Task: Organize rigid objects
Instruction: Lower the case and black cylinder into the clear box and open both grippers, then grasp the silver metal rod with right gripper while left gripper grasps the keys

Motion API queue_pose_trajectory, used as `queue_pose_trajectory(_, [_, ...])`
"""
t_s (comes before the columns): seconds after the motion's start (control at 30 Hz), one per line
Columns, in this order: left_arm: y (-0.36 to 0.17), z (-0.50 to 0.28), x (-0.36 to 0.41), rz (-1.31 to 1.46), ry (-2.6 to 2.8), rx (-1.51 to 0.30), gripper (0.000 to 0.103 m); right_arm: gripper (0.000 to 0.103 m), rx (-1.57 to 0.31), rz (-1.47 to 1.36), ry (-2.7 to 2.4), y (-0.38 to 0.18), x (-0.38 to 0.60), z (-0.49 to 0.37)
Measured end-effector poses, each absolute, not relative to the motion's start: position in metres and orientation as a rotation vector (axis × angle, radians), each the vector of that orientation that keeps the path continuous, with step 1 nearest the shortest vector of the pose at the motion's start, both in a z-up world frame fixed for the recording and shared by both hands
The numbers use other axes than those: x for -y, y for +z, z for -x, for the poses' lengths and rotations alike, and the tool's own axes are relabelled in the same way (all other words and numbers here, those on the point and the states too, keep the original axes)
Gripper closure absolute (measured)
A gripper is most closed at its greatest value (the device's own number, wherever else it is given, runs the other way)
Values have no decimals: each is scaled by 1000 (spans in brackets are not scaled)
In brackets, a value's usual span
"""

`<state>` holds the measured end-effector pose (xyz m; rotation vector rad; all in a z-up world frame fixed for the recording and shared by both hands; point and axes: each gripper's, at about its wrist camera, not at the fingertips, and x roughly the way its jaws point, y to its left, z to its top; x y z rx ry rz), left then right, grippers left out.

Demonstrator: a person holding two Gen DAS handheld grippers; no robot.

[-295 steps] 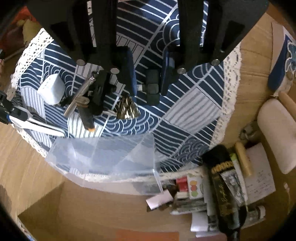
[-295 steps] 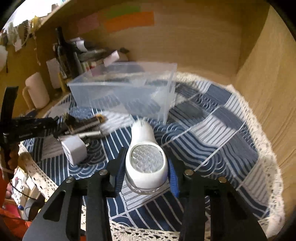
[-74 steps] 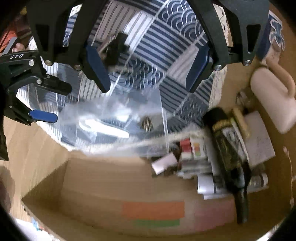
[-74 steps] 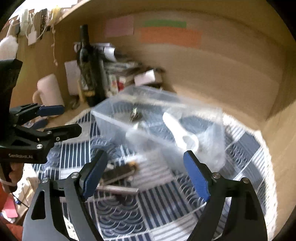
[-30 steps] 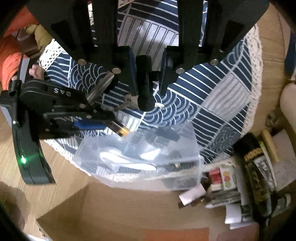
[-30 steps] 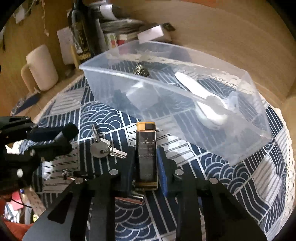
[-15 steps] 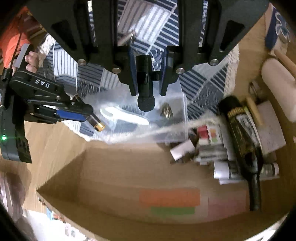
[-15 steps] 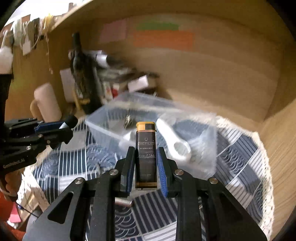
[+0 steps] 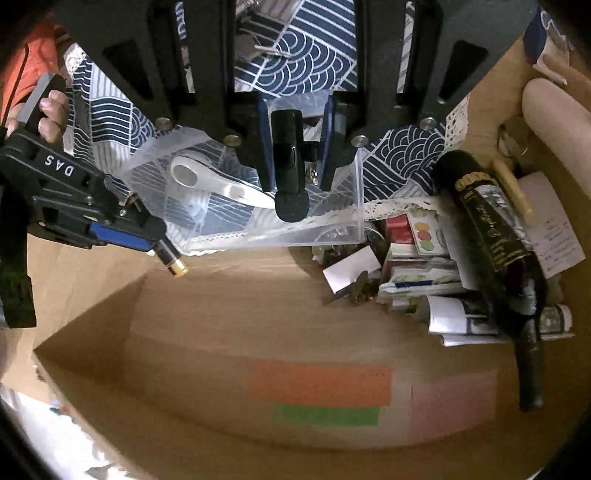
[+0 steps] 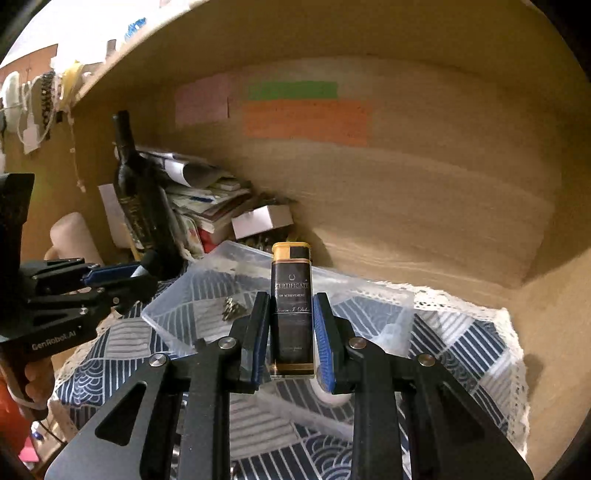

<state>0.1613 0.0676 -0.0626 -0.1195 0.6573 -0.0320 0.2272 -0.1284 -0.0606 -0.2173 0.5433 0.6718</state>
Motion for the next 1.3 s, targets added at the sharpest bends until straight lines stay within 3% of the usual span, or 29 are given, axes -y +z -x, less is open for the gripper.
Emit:
queue_pose_trajectory(0.43, [-106, -207, -65, 101, -51, -807, 80, 81, -742, 313, 690, -121, 94, -267])
queue_pose_trajectory(0.73, [-112, -213, -62, 105, -51, -838, 80, 81, -776, 310, 688, -124, 92, -267])
queue_pose_trajectory(0.9, [-101, -202, -59, 92, -36, -813, 57, 60, -726, 309, 670, -111, 96, -256])
queue_pose_trajectory(1.1, [-79, -176, -55, 64, -14, -756, 34, 49, -651, 288, 680, -86, 110, -231])
queue_pose_trajectory(1.3, [-77, -152, -52, 62, -25, -768, 27, 44, -614, 276, 695, -76, 127, -205])
